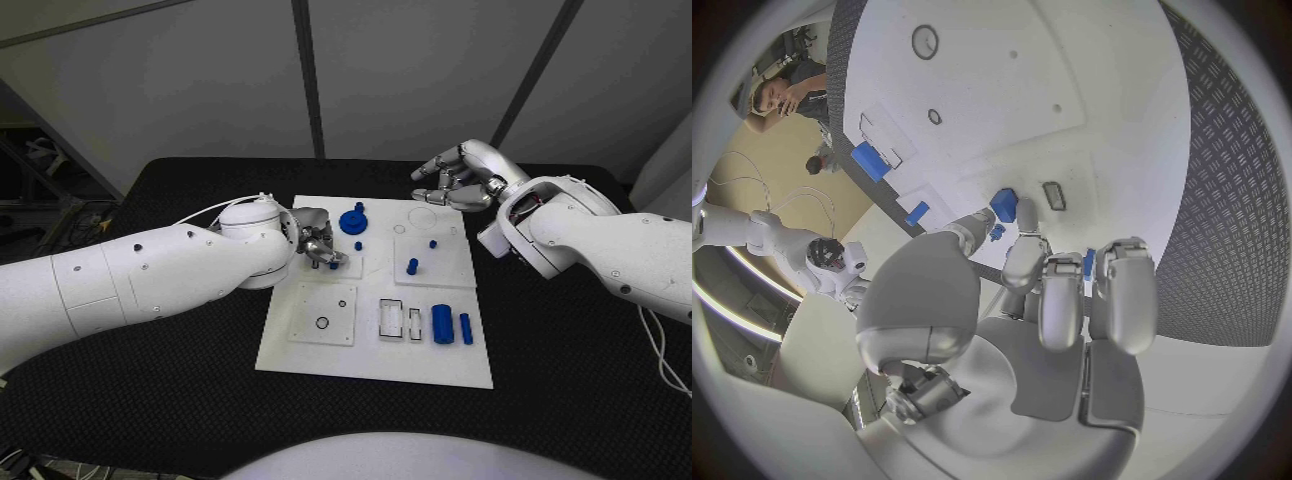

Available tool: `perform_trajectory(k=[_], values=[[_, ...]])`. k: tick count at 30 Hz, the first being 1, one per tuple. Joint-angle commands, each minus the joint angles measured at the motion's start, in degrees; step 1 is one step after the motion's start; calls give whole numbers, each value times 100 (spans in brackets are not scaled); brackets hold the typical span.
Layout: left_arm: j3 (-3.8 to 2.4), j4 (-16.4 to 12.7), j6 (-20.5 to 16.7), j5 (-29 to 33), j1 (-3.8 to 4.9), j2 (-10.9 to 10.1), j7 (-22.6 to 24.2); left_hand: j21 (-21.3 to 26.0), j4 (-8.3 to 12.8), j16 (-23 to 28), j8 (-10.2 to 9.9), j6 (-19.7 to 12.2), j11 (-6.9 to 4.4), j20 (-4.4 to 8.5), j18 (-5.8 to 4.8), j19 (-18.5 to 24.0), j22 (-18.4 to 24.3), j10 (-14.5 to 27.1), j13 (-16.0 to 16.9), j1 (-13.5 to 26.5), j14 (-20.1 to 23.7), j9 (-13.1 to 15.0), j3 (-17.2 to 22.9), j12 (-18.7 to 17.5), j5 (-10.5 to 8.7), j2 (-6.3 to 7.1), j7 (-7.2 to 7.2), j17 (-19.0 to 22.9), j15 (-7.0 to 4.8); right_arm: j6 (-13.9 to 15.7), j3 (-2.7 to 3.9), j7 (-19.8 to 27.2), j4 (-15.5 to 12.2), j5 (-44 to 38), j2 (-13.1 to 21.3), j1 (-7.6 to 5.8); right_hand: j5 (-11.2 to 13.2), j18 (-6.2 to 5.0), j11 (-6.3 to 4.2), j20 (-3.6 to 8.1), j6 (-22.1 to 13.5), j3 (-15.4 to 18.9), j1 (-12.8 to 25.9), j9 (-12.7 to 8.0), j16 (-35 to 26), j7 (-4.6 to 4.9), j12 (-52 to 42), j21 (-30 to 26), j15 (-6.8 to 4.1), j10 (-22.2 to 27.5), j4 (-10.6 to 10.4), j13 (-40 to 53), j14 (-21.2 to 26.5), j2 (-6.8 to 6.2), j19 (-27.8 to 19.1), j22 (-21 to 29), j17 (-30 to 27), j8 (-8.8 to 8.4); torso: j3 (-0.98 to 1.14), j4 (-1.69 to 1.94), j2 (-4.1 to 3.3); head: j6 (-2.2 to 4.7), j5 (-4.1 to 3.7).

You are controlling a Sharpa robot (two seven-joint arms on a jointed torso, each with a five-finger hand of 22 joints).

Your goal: Assemble the parts on the task board

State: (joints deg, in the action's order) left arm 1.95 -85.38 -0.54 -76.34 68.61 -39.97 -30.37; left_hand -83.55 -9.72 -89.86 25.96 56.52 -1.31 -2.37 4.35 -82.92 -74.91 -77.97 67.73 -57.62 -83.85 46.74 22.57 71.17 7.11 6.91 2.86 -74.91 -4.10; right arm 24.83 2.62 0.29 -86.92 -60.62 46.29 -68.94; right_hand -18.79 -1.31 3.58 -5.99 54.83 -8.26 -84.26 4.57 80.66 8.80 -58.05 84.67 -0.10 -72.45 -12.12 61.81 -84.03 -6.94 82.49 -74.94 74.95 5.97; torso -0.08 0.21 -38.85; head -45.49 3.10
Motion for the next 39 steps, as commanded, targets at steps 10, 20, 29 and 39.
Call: perform_trajectory(k=[10, 20, 29, 39], values=[[-13, -84, -167, 31, 3, -38, -22, 8, -337, -14, -101, 49, 28, -9, -183, -25, -510, 35, -24, 128, -615, 29, -702, -13, -17, -108, -4, -1509, 4, -25, 3, 33, 29, -17, -12, -9, -9, -120, 12, 2, 8, -9, 55, -7, -25, 10, 29, -34, -37, 46, -36, -15, -291, 7, -43, -575, 313, -6, -5, 1, 5, 11, 10], [-352, -184, -175, 30, 2, -107, -26, 44, -373, -14, -125, 34, 32, -10, -171, 8, -465, 68, -64, 21, -615, 41, -863, -50, -10, -144, 1, -1509, 7, -28, 3, 13, 54, -17, -13, -9, -15, -121, 10, 2, 6, -14, 50, -8, -29, 9, 35, -36, -38, 50, -35, -21, -290, 12, -44, -573, 309, -8, -4, 3, 2, 40, 5], [-701, -115, 230, 240, 190, -220, -25, 249, -387, 32, -508, -310, 197, -117, -108, 208, -212, 389, -392, -392, -590, -197, -1278, -348, 3, -231, 193, -1450, 143, -32, 3, 11, 84, -17, -18, -9, -15, -121, 10, 2, 6, -14, 50, -8, -29, 9, 35, -36, -38, 50, -35, -21, -290, 12, -44, -573, 309, -8, -4, 3, 1, 74, 6], [-753, 980, 1237, 444, 489, 130, -6, 305, -488, 59, -643, -285, 242, -172, -90, 257, -159, 460, -445, -450, -573, -384, -1563, -379, -4, -259, 237, -1415, 188, -63, 3, -3, 110, -17, -48, -9, -22, -119, 9, 3, 4, -19, 46, -9, -26, 9, 28, -33, -39, 46, -36, -16, -292, 16, -38, -578, 314, -10, -5, 3, -9, 92, 30]])
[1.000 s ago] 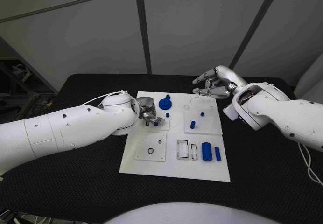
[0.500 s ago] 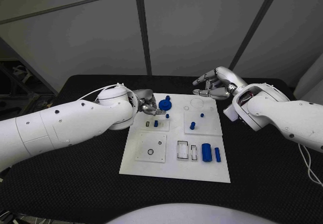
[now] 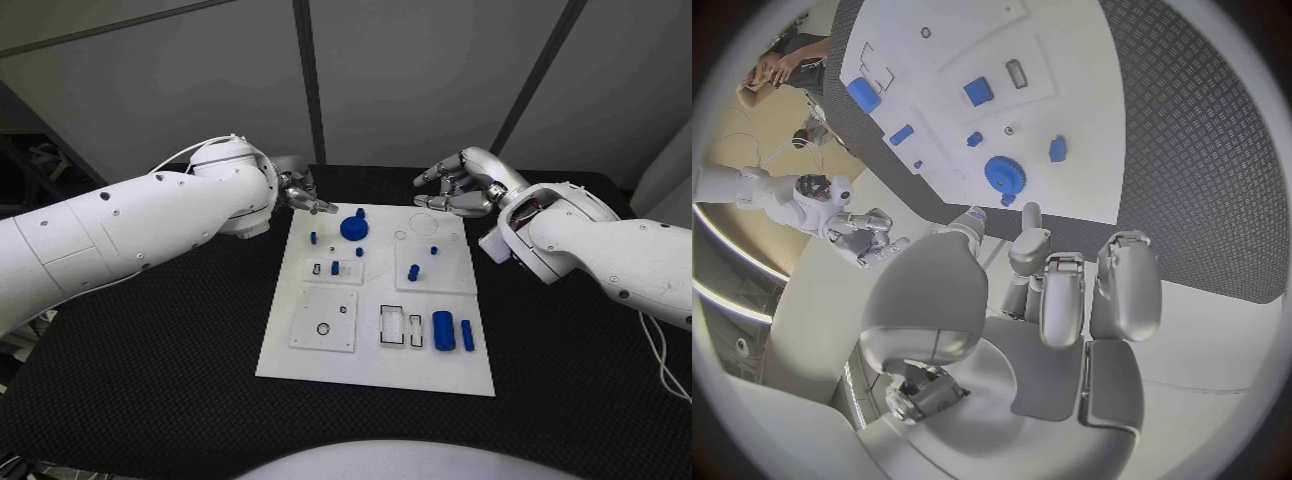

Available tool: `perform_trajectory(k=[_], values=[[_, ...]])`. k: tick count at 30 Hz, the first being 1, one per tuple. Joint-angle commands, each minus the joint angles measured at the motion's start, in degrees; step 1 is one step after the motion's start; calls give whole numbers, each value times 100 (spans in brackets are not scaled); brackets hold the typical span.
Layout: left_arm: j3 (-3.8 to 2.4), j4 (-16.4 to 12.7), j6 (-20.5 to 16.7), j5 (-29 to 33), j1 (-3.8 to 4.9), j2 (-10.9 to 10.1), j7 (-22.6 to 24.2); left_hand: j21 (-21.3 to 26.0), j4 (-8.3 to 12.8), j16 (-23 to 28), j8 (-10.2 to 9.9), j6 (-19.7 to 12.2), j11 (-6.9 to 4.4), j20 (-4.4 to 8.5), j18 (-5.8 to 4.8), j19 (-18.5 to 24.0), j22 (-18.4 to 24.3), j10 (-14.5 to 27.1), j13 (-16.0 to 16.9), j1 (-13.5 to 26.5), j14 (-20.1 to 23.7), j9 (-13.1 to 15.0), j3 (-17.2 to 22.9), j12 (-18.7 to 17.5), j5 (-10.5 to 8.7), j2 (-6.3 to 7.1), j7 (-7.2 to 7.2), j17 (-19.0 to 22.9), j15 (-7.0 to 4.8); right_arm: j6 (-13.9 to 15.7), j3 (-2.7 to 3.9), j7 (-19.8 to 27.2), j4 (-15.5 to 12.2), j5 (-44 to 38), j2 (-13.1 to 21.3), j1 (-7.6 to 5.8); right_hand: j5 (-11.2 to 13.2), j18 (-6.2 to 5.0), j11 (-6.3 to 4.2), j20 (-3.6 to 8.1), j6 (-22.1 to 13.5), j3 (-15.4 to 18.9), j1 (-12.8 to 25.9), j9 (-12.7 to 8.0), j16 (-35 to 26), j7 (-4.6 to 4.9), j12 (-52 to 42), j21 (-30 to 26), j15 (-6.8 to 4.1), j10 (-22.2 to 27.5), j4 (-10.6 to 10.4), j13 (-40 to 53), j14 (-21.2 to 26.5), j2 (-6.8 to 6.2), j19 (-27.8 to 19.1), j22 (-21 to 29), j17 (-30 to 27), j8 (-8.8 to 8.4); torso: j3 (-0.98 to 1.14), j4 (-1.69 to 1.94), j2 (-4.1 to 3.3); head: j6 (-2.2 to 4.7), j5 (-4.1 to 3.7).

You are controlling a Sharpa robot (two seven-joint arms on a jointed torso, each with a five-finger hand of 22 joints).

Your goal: Assemble the parts on the task board

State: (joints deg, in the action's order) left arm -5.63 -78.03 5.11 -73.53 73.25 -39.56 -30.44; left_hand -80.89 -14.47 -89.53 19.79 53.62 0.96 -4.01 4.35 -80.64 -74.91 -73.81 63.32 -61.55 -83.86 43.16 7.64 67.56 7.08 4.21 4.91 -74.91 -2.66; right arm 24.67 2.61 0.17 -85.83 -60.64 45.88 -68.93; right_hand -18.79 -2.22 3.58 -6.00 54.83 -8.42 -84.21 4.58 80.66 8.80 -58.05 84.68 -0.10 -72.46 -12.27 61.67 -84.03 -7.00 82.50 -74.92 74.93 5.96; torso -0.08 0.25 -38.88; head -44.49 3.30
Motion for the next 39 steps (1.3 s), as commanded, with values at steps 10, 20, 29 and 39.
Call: perform_trajectory(k=[10, 20, 29, 39], values=[[89, 929, 1090, 178, 56, 392, 2, 31, -87, 19, -53, 60, 17, -18, -94, 18, -180, 46, 1, -63, -577, -96, -204, -2, -1, -39, 30, -1424, 48, -66, 4, 2, -1, -16, -14, -10, -22, -28, 8, 4, 3, -4, 40, -11, -26, 9, 28, -34, -39, 46, -20, -2, -292, 23, -39, -581, 316, -10, -3, -3, -7, -25, 26], [185, 1348, 1206, 178, 57, 643, -8, 28, -160, 12, -39, 149, 3, -17, -95, 11, -194, 36, 18, -58, -581, -136, -341, 24, 0, -94, 11, -1433, 40, -74, 4, 5, 5, -16, -34, -10, -22, -28, 8, 4, 3, -4, 40, -11, -26, 9, 28, -34, -39, 46, -20, -2, -292, 23, -39, -581, 316, -10, -6, -6, 1, -50, 44], [203, 1510, 1272, 275, 51, 748, 4, 21, -164, 5, -36, 160, 0, -16, -97, 4, -205, 38, 16, -73, -584, -142, -357, 24, 5, -120, 7, -1442, 38, -78, 4, 10, 11, -16, -48, -10, -22, -28, 8, 4, 3, -4, 40, -11, -26, 9, 28, -34, -39, 46, -20, -2, -292, 23, -39, -581, 316, -10, -5, 2, 1, -67, 33], [229, 1577, 1367, 430, 29, 806, 14, 5, -133, -8, -12, 217, -15, -9, -104, -15, -236, 22, 37, -184, -592, -153, -415, 50, 9, -168, -13, -1459, 28, -87, 4, 12, 16, -16, -60, -10, -30, -28, 8, 4, 4, -7, 40, -12, -28, 9, 27, -35, -40, 45, -23, -3, -292, 26, -39, -580, 315, -10, -1, 0, 4, -90, 42]])
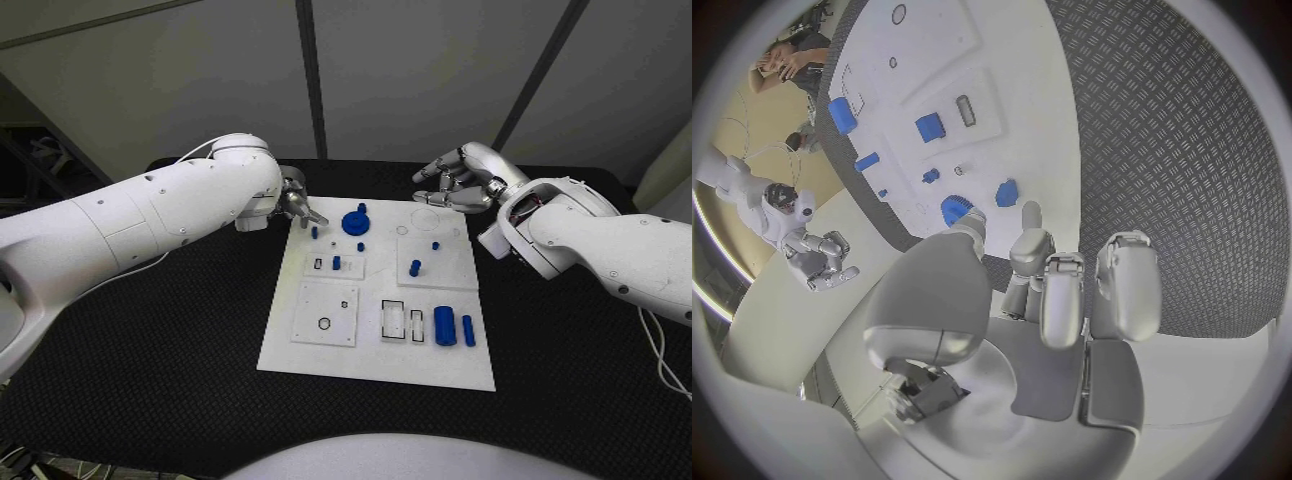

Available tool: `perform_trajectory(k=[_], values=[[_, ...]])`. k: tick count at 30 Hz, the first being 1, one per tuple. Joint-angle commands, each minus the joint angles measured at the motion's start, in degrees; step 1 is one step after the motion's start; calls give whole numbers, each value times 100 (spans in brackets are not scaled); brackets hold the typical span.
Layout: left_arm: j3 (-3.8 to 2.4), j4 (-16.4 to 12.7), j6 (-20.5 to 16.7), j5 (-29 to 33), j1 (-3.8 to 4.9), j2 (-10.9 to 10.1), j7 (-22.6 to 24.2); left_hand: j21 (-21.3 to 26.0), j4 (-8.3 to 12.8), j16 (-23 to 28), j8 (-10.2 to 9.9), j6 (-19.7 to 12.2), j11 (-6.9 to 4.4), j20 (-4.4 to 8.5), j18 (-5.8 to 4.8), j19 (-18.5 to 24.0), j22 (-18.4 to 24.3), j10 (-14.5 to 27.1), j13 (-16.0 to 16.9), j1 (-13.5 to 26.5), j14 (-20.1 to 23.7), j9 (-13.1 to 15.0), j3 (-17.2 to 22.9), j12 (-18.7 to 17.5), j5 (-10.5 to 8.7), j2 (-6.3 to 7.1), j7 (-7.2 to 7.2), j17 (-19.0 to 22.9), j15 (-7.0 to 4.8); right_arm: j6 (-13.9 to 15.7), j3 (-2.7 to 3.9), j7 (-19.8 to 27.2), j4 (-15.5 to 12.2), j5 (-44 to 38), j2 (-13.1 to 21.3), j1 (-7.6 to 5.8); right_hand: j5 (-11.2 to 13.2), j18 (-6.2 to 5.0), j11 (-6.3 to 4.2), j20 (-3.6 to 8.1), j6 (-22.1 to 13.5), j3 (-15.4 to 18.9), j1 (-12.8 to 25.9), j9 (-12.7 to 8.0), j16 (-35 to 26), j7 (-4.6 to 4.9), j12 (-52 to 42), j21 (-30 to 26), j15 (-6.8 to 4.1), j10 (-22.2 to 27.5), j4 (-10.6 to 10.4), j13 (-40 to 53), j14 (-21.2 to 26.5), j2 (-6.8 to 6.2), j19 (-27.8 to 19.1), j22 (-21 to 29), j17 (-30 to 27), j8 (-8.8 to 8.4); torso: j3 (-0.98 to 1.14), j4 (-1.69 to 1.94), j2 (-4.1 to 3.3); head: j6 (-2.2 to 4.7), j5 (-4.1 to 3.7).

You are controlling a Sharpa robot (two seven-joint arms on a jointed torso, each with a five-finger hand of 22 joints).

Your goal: Assemble the parts on the task board

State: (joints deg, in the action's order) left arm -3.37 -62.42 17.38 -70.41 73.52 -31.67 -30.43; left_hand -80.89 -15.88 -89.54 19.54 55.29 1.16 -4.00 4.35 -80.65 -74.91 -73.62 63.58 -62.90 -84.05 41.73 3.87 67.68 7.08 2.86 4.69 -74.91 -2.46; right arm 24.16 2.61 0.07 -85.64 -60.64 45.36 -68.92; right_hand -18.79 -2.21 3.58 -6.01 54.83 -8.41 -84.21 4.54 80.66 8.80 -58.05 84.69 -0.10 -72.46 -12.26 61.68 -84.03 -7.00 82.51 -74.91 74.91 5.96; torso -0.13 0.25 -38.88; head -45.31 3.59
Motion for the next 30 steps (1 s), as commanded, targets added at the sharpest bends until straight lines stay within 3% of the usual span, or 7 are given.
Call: perform_trajectory(k=[1, 12, 27, 30], values=[[7, 23, 149, 126, 0, 24, 14, 2, 13, -12, 18, 58, -38, -8, -104, -17, -241, -1, 14, -68, -574, -11, -45, 43, 10, -42, 6, -1464, 6, -37, 4, 22, -2, -16, -9, -10, -35, -29, 8, 5, 4, -10, 40, -8, -30, 9, 27, -37, -40, 45, -26, -5, -292, 29, -40, -580, 315, -10, 3, 0, 4, -13, 11], [24, 84, 140, 162, -21, 71, 18, -1, 59, -15, 29, 84, -51, 3, -106, -23, -253, -5, 12, -208, -576, -22, -84, 47, 15, -113, -7, -1468, -6, -44, 4, 21, -1, -16, -12, -10, -36, -29, 8, 5, 4, -10, 40, -8, -29, 9, 27, -37, -40, 44, -26, -5, -293, 29, -40, -580, 317, -10, 5, 3, 5, -27, 11], [26, 98, 82, 341, -25, 84, 31, 10, 229, -11, 53, 99, -66, 15, -105, -18, -261, 18, -21, -600, -573, -33, -75, 27, 21, -348, -23, -1462, -18, -53, 4, 19, 2, -16, -19, -10, -41, -29, 7, 6, 5, -14, 35, -9, -28, 9, 24, -37, -41, 42, -25, -3, -294, 32, -39, -580, 319, -11, 3, 4, 5, -51, 0], [26, 96, 19, 419, -26, 82, 45, 13, 325, -10, 54, 85, -78, 21, -104, -16, -264, 22, -26, -782, -573, -35, -6, 23, 25, -453, -35, -1461, -27, -56, 4, 19, 3, -16, -21, -10, -41, -29, 7, 6, 5, -14, 35, -9, -28, 9, 24, -37, -41, 42, -25, -3, -294, 32, -39, -580, 319, -11, 2, 3, 6, -52, 0]])
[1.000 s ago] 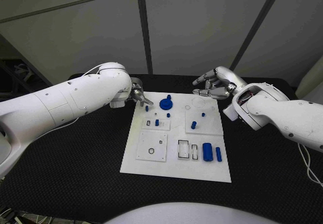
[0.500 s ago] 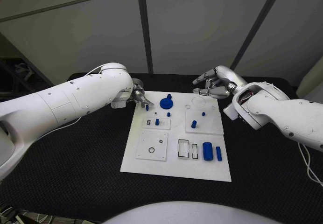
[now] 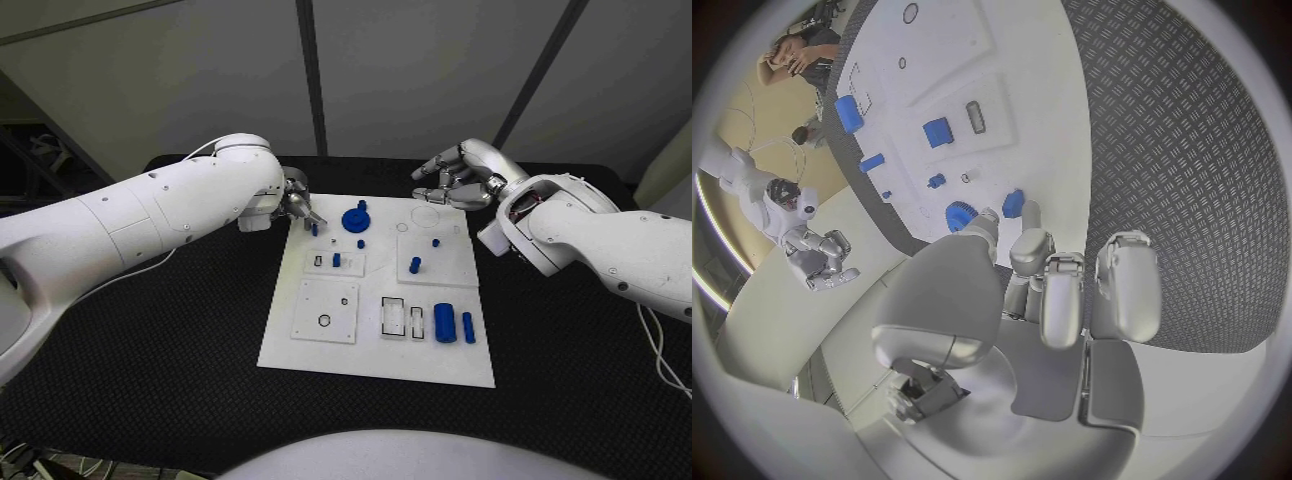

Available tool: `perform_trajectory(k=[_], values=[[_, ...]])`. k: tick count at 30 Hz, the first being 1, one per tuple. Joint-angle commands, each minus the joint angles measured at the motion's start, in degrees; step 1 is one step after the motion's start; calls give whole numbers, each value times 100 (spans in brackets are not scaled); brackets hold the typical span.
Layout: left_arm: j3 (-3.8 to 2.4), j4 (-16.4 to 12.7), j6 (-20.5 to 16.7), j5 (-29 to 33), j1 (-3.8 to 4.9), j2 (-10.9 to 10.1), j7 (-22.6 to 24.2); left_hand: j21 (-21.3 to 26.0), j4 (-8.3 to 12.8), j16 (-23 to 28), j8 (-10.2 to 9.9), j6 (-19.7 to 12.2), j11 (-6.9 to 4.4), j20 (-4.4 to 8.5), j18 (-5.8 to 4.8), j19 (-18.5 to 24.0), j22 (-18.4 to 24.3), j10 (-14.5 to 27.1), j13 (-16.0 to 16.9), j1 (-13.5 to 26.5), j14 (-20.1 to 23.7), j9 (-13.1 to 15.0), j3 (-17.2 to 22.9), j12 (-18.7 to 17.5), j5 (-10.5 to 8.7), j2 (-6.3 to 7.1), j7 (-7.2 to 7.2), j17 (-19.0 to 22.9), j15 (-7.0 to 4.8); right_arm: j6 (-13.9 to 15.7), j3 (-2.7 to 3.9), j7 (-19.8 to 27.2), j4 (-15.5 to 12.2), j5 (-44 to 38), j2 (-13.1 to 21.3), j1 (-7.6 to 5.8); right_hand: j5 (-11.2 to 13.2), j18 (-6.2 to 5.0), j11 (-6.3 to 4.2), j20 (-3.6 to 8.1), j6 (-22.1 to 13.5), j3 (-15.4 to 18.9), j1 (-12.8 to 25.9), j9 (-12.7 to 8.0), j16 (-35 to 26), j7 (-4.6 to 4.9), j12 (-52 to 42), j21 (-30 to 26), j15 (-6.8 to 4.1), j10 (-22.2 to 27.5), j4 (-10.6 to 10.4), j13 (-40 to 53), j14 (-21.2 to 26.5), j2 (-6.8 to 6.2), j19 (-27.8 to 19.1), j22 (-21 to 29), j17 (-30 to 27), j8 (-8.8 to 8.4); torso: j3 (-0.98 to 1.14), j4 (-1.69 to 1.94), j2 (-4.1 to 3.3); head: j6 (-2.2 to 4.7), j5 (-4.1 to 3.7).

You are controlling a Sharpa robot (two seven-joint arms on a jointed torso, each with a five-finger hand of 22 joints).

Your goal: Assemble the parts on the task board

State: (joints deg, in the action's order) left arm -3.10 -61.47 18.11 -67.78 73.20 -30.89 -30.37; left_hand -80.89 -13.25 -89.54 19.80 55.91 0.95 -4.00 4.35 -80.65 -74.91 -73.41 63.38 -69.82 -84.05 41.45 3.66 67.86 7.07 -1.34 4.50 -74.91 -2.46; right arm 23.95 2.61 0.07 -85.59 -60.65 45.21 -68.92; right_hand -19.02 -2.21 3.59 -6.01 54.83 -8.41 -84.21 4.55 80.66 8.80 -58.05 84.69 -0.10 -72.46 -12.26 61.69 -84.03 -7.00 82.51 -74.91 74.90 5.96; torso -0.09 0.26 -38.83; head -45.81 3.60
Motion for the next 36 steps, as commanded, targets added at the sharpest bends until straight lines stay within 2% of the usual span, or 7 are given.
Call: perform_trajectory(k=[1, 12, 15, 19, 22, 30, 36], values=[[-1, 0, -68, 183, 5, 5, 42, 11, 104, -13, 25, 12, -61, 24, -106, -20, -270, 4, -8, -164, -575, -10, 49, 1, 25, -70, -19, -1465, -30, -37, 4, 19, -2, -15, -6, -10, -19, -29, 7, 6, 5, -15, 36, -9, -28, 9, 24, -37, -41, 42, -25, -4, -294, 32, -39, -580, 319, -11, -2, 1, 1, -3, -2], [-1, 7, 50, 312, 1, 15, 55, 3, 282, -31, 30, -2, -72, 33, -111, -30, -294, 21, -34, -433, -586, -15, 187, -23, 17, -208, -32, -1489, -37, -51, 4, 18, -2, -15, -9, -10, -19, -29, 7, 6, 5, -15, 36, -9, -28, 9, 24, -37, -41, 42, -25, -4, -294, 32, -39, -580, 319, -11, 0, 2, -1, -31, -8], [-1, 11, 48, 318, 0, 11, 51, 3, 346, -36, 35, -6, -84, 37, -111, -31, -300, 20, -38, -527, -589, -14, 270, -27, 22, -296, -44, -1496, -45, -52, 4, 17, -4, -15, -7, -10, -19, -29, 7, 6, 5, -15, 36, -9, -28, 9, 24, -37, -41, 42, -25, -4, -294, 32, -39, -580, 319, -11, -1, 2, -2, -26, -10], [-1, -13, 12, 321, -1, -23, 69, 3, 596, -46, 32, -67, -97, 53, -112, -33, -314, 33, -56, -819, -595, -9, 632, -56, 35, -464, -45, -1509, -64, -52, 4, 18, -6, -15, -3, -10, -19, -29, 7, 6, 5, -15, 36, -9, -28, 9, 24, -37, -41, 42, -25, -4, -294, 32, -39, -580, 319, -11, -2, 2, 3, -32, -11], [-1, -61, -37, 352, -2, -68, 87, 1, 703, -46, 58, -88, -91, 54, -114, -36, -324, 28, -62, -856, -595, 20, 861, -66, 35, -460, -36, -1509, -54, -51, 4, 19, -5, -15, -1, -10, -19, -29, 7, 6, 5, -15, 36, -9, -28, 9, 24, -37, -41, 42, -25, -4, -294, 32, -39, -580, 319, -11, -1, 5, 3, -29, -7], [-2, -376, -336, 580, -2, -293, 137, -25, 935, -46, 168, -151, -87, 52, -124, -70, -383, 11, -107, -681, -595, 155, 1580, -99, 33, -230, -31, -1509, -48, -50, 4, 24, 10, -15, 0, -10, -24, -29, 6, 7, 5, -19, 31, -10, -28, 9, 17, -37, -42, 38, -25, -1, -295, 32, -37, -581, 320, -12, 0, 15, 11, -34, 7], [-2, -785, -639, 764, -4, -539, 155, -56, 1151, -46, 264, -168, -111, 62, -136, -113, -445, -33, -157, -458, -595, 261, 2346, -133, 36, 114, -39, -1509, -56, -51, 4, 26, 19, -15, 6, -10, -24, -29, 6, 7, 5, -19, 31, -10, -28, 9, 17, -37, -42, 38, -25, -1, -295, 32, -37, -581, 320, -12, -2, 13, 12, -38, 44]])
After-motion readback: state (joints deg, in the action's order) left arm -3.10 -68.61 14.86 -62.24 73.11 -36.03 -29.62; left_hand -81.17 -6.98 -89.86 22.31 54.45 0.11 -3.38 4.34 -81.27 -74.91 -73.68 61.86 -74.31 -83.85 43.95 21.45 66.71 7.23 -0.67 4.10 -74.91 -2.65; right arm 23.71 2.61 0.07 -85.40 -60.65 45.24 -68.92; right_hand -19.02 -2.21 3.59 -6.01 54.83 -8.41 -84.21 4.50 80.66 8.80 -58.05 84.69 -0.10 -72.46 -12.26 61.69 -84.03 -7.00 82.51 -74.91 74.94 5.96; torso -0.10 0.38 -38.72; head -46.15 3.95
